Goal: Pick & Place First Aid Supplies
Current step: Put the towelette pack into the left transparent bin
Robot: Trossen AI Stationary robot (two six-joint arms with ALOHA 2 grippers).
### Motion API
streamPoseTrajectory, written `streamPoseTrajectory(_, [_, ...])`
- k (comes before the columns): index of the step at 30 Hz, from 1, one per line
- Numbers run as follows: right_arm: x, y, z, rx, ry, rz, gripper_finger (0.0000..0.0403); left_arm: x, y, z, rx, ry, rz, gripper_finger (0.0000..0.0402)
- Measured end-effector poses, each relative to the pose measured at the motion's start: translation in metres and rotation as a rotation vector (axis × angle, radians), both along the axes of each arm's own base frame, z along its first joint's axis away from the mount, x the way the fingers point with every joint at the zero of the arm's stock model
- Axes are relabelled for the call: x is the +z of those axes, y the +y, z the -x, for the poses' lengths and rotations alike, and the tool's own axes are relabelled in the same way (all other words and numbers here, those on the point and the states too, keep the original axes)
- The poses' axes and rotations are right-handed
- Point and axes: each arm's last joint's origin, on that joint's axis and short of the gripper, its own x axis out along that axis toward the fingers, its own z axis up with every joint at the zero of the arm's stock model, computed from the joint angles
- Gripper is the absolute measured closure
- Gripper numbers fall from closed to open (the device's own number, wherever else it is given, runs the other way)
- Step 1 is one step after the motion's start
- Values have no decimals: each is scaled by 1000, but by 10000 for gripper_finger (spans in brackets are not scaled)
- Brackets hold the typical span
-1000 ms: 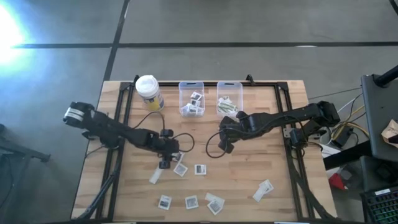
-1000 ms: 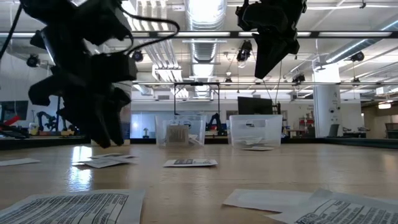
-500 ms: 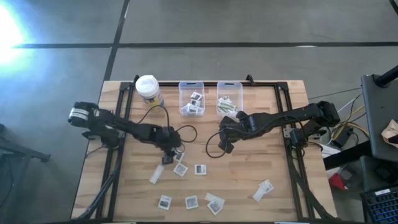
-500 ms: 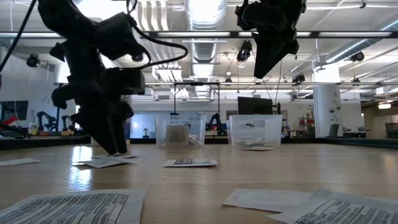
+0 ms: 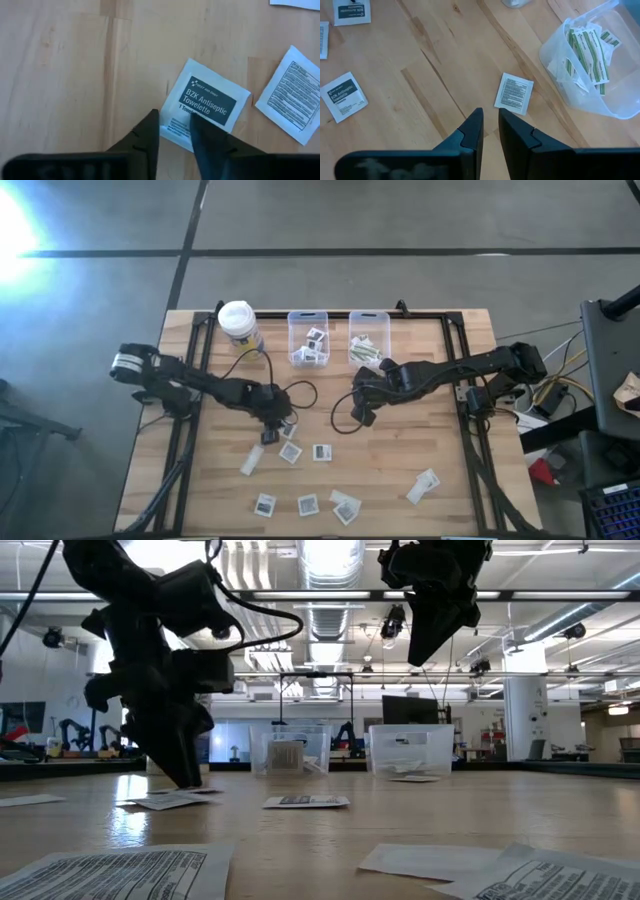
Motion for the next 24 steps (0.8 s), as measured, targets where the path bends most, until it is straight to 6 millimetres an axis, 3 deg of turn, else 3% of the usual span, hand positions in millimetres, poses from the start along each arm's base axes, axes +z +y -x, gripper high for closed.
streamPoseTrajectory(10, [0, 0, 0, 0, 0, 0, 346, 5, 0, 2, -35, -13, -10, 395])
streamPoseTrajectory(18, [0, 0, 0, 0, 0, 0, 346, 8, -1, 2, -61, -26, -20, 401])
streamPoseTrajectory(24, [0, 0, 0, 0, 1, 0, 346, 23, -2, 2, -77, -91, -16, 401])
